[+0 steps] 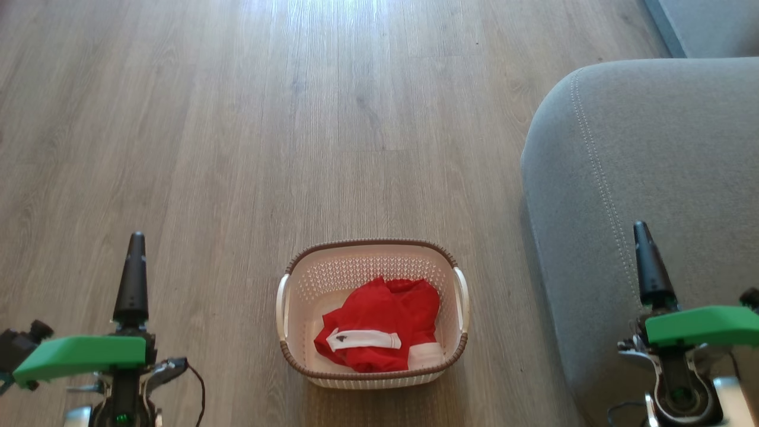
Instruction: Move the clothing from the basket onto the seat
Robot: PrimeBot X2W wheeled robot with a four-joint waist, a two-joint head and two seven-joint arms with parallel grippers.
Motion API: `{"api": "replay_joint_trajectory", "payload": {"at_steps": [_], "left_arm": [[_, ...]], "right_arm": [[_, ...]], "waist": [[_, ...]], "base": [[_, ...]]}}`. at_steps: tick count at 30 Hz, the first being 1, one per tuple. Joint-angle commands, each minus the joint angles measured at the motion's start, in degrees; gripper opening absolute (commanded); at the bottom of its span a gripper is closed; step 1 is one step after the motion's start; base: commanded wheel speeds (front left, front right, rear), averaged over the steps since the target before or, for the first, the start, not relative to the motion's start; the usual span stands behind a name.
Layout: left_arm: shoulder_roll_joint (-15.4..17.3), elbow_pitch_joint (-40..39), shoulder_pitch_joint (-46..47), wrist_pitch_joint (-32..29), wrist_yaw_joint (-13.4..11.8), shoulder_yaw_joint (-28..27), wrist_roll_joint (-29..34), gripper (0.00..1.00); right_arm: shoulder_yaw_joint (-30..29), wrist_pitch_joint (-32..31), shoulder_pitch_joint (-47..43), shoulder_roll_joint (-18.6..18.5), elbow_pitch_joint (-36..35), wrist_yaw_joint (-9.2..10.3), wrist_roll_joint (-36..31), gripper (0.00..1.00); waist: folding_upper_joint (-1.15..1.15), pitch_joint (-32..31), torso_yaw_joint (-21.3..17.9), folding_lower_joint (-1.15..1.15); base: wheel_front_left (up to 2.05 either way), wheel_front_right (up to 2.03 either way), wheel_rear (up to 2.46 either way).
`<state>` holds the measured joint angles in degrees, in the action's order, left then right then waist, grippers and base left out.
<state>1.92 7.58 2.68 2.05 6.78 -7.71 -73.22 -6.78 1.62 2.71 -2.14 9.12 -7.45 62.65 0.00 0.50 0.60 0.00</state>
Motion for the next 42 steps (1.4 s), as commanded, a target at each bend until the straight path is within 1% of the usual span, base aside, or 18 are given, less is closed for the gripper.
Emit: {"api": "replay_joint_trajectory", "payload": {"at_steps": [1, 3, 8, 13, 18, 21, 23, 25, 26, 27, 31, 35, 38, 42], "left_arm": [[0.5, -2.9, 3.5, 0.5, -0.3, -1.0, 1.0, 1.00], [0.5, -3.5, 3.6, 0.7, -0.6, -1.0, 1.7, 1.00], [0.5, -7.5, 4.4, 1.5, -1.8, -0.7, 5.5, 1.00], [0.6, -11.2, 5.0, 2.4, -3.7, 0.3, 9.9, 1.00], [0.6, -14.7, 5.5, 3.2, -6.1, 2.3, 16.3, 1.00], [0.6, -16.7, 5.8, 3.7, -8.4, 4.0, 21.0, 1.00], [0.6, -17.1, 5.8, 4.0, -11.0, 5.6, 25.4, 1.00], [0.6, -17.7, 6.1, 4.4, -13.1, 7.8, 28.4, 1.00], [0.7, -18.3, 6.4, 4.7, -14.7, 9.6, 31.2, 1.00], [0.7, -18.6, 6.5, 4.9, -15.4, 10.5, 32.2, 1.00], [0.7, -19.8, 7.0, 5.5, -17.4, 13.1, 36.9, 1.00], [0.7, -20.4, 7.4, 6.2, -18.4, 15.6, 43.0, 1.00], [0.8, -20.7, 7.6, 6.7, -20.2, 17.4, 46.7, 1.00], [2.0, -20.5, 7.8, 7.4, -22.6, 20.7, 50.9, 1.00]], "right_arm": [[0.7, 0.8, 3.4, -0.5, -2.9, -0.03, -1.7, 1.00], [0.8, 1.0, 3.7, -0.5, -3.4, -0.03, -2.8, 1.00], [1.5, 1.9, 4.5, -0.5, -5.6, -0.03, -8.0, 1.00], [2.6, 2.7, 5.4, -0.5, -8.1, -0.03, -13.7, 1.00], [3.6, 3.5, 6.0, -0.6, -10.1, -0.03, -19.5, 1.00], [3.8, 4.1, 6.3, -0.6, -11.1, -0.03, -22.2, 1.00], [4.1, 4.4, 6.5, -0.7, -11.7, -0.03, -24.1, 1.00], [4.5, 4.7, 6.7, -0.8, -12.2, -0.03, -26.0, 1.00], [4.9, 5.1, 6.9, -1.0, -12.8, -0.03, -27.7, 1.00], [5.0, 5.2, 7.0, -1.0, -13.1, -0.03, -28.6, 1.00], [5.7, 5.9, 7.3, -1.3, -14.1, -0.03, -32.2, 1.00], [6.3, 6.6, 7.5, -1.5, -14.8, -0.03, -35.6, 1.00], [6.8, 7.1, 7.5, -1.6, -14.9, -0.03, -37.8, 1.00], [7.6, 7.8, 7.2, -1.7, -14.5, -0.03, -40.2, 1.00]], "waist": [[0.00, 0.0, 0.0, 0.00], [0.00, 0.1, 0.0, 0.00], [0.00, 0.4, 0.1, 0.00], [0.00, 0.6, 0.1, 0.00], [0.00, 0.7, 0.1, 0.00], [0.00, 0.8, 0.2, 0.00], [0.00, 0.8, 0.2, 0.00], [0.00, 0.9, 0.3, 0.00], [0.00, 0.9, 0.4, 0.00], [0.00, 0.8, 0.4, 0.00], [0.00, 0.8, 0.5, 0.00], [0.00, 0.8, 0.6, 0.00], [0.00, 0.7, 0.6, 0.00], [0.00, 0.6, 0.6, 0.00]], "base": [[0.00, 0.00, 0.00], [0.00, 0.00, 0.00], [0.00, 0.00, 0.00], [0.00, 0.00, 0.00], [0.00, 0.00, 0.00], [0.00, 0.00, 0.00], [0.00, 0.00, 0.00], [0.00, 0.00, 0.00], [0.00, 0.00, 0.00], [0.00, 0.00, 0.00], [0.00, 0.00, 0.00], [0.00, 0.00, 0.00], [0.00, 0.00, 0.00], [0.00, 0.00, 0.00]]}}
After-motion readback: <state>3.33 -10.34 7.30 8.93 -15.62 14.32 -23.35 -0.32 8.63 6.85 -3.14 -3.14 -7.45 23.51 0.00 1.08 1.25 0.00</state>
